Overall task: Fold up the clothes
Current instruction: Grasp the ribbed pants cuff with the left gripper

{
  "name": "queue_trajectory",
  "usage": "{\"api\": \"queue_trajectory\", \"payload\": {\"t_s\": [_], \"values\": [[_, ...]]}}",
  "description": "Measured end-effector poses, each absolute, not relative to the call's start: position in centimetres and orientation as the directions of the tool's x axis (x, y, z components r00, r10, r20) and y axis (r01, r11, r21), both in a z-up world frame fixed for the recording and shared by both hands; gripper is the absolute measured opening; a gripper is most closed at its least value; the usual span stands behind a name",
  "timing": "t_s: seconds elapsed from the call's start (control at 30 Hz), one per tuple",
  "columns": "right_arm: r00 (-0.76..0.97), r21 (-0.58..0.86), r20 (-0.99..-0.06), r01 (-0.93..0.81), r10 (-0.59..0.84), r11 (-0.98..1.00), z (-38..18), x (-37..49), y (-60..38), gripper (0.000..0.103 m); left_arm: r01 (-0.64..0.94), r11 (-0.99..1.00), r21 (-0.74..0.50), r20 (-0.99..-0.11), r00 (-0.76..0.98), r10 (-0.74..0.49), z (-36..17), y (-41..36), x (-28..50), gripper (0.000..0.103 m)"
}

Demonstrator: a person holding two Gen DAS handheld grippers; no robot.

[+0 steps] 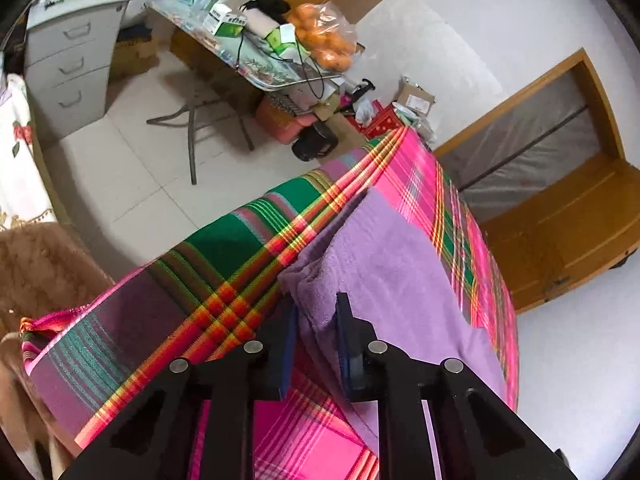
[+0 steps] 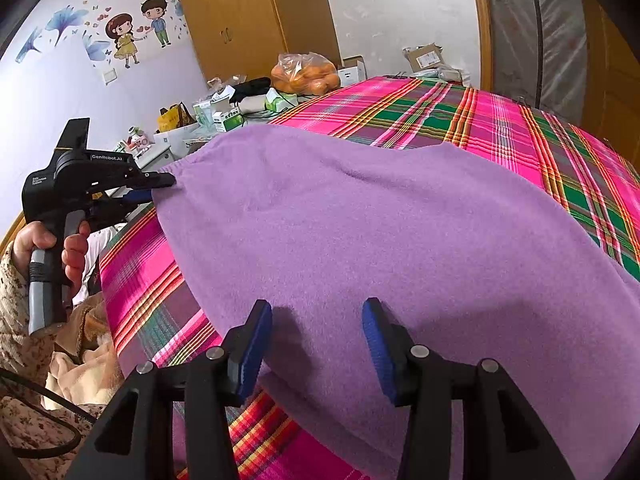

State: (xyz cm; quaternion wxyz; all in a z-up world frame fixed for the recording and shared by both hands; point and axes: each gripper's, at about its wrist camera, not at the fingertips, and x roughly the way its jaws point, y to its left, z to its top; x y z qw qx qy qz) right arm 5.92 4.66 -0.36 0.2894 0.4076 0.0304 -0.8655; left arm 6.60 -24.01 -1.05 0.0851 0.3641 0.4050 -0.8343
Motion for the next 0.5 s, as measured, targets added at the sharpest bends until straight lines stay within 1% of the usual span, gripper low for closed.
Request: {"api": "queue_trajectory", "payload": {"t_s": [0.2,0.4,0.5], "values": [[-0.493,0.191,-0.721,0.534,-0.487,-0.823,-0.1,5.6,4.3,0.048,0.431,-0.704,-0.564,-0.703,-0.698,0.136,-1.0,-23.4,6.5,0.019],[-0.481,0.195,-0.717,0.556,-0.504,-0.808,0.4,5.1,3.1,0.048,0.435,-0.656,-0.617,-0.692,-0.697,0.189,-1.7,-24.4,6.6,0.021],[-0.470,0.199,-0.720,0.565,-0.510,-0.801,0.2,5.1,2.6,0.048,0.429,-0.668,-0.608,-0.695,-0.694,0.187,-1.5,-24.0,6.5,0.021]]}}
